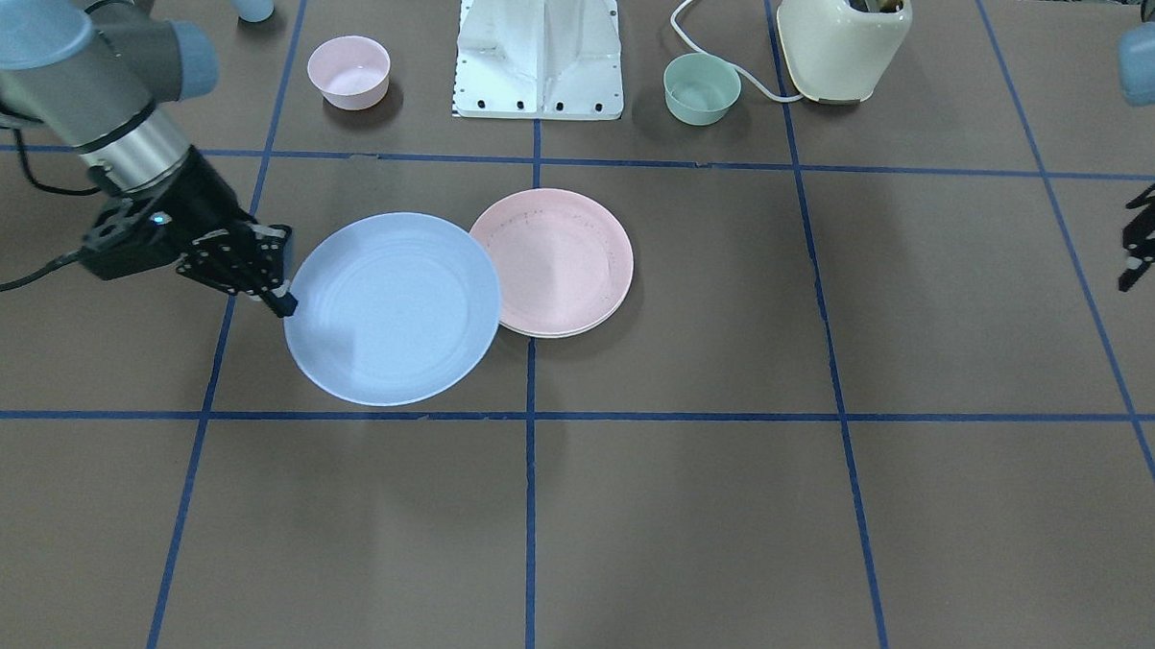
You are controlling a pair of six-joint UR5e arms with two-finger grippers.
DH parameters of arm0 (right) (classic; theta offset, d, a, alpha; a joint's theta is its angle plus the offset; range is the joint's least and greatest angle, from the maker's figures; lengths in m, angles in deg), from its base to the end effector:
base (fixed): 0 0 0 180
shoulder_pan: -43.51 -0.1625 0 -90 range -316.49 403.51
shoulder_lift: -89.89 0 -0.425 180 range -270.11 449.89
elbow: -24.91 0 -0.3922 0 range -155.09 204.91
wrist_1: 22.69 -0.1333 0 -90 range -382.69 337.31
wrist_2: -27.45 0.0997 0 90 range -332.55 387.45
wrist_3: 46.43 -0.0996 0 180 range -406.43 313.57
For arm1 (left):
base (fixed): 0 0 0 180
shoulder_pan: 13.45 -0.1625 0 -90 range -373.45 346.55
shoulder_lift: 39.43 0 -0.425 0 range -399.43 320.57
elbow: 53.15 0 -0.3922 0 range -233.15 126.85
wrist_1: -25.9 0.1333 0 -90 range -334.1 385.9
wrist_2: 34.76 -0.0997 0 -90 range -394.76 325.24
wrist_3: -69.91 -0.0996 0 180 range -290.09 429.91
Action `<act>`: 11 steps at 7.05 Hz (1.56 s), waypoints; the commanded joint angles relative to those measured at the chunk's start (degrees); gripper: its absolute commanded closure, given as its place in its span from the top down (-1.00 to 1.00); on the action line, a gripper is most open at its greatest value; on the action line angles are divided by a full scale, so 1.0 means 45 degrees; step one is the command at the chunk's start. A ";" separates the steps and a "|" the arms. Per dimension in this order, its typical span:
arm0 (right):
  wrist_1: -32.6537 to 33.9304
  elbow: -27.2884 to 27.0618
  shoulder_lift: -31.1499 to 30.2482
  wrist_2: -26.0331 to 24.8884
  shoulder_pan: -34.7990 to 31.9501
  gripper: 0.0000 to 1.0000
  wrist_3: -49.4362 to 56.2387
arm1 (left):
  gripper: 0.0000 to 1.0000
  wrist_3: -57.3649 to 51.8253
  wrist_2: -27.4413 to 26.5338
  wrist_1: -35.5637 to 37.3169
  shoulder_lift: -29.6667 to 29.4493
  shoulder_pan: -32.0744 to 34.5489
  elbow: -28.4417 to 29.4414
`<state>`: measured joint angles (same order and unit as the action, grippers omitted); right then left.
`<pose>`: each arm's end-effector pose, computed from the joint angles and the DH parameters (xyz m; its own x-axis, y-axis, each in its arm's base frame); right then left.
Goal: Stack three plates with pink and blue
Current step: 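Carry the light blue plate onto the pink plate with the right gripper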
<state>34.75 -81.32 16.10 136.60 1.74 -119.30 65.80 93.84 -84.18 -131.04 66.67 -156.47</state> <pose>-0.3633 -0.4594 0.3096 0.4213 0.0032 0.9069 -0.2966 0.9455 0.1345 0.0186 -0.5218 0.4928 0.6966 0.5433 -0.4686 -0.1910 0.7699 0.6089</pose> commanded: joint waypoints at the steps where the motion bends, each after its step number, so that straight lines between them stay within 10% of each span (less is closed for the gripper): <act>1: 0.1376 -0.0535 0.0537 -0.3477 0.3349 -1.00 -0.1048 | 1.00 -0.0883 0.0093 0.0086 0.0202 0.0672 0.0284; 6: 0.1396 -0.0047 0.1181 -0.4840 0.5084 -1.00 -0.1130 | 1.00 -0.0746 0.0113 0.0086 0.0202 0.0672 0.0304; 7: 0.1396 0.0245 0.1416 -0.4879 0.5006 0.44 -0.1129 | 1.00 -0.0746 0.0229 0.0086 0.0221 0.0672 0.0324; 8: 0.1415 0.0325 0.1496 -0.4976 0.4696 0.99 -0.1091 | 1.00 -0.0746 0.0442 0.0086 0.0279 0.0672 0.0324; 11: 0.3479 0.0190 0.2547 -0.3407 0.2807 0.99 -0.0837 | 1.00 -0.0766 0.0464 0.0067 0.0415 0.0672 0.0382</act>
<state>46.67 -80.26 25.47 116.78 18.49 -123.46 62.42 95.83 -83.83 -129.61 69.69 -154.91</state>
